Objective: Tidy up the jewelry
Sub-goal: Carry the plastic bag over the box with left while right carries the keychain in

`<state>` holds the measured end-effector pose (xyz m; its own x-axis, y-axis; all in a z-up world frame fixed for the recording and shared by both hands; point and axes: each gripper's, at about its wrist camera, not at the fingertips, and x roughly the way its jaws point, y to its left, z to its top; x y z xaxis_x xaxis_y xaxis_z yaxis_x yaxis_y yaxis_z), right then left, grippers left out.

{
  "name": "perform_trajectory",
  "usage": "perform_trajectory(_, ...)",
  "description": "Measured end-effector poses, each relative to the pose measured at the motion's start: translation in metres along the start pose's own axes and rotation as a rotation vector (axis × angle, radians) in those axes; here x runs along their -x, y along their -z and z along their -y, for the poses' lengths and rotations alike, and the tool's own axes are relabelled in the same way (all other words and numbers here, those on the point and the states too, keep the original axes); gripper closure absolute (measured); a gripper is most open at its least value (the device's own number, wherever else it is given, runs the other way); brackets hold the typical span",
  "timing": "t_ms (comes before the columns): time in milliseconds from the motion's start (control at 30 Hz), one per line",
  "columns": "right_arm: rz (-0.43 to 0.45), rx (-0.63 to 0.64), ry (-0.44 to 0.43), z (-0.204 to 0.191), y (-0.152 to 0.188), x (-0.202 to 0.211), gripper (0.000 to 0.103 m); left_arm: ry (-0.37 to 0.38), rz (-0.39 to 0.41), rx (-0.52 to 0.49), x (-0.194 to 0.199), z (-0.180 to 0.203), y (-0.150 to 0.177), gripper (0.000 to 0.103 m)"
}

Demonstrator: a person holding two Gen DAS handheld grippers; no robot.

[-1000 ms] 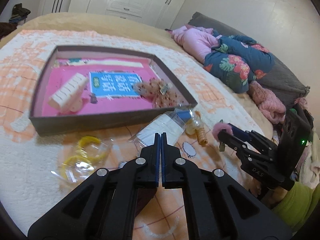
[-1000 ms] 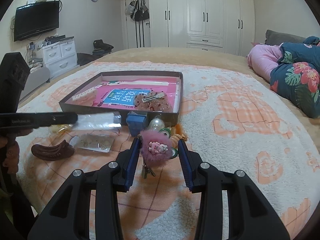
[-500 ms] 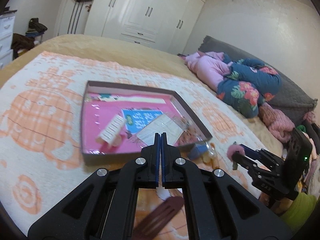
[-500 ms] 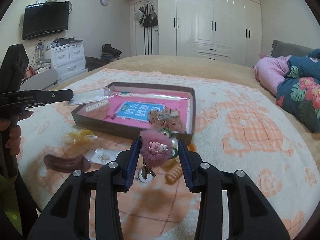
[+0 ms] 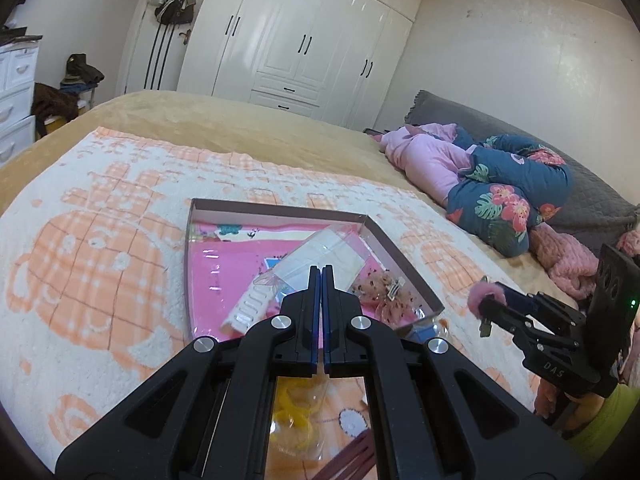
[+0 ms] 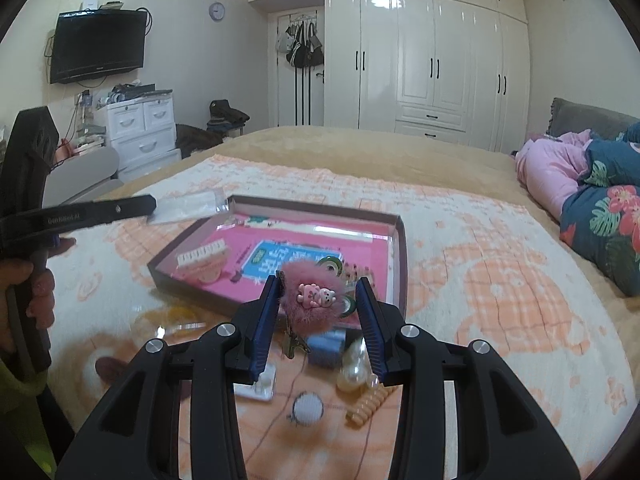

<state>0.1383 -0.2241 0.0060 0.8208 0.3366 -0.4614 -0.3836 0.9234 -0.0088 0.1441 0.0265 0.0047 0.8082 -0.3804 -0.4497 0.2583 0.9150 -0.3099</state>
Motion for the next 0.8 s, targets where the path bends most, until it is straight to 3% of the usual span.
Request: perform_trajectory(800,0.055,-0.020,0.122,0.045,-0.043,-0.027,0.065,0.067,-0.070,-0.048,-0.068,0.015,-0.010,0.103)
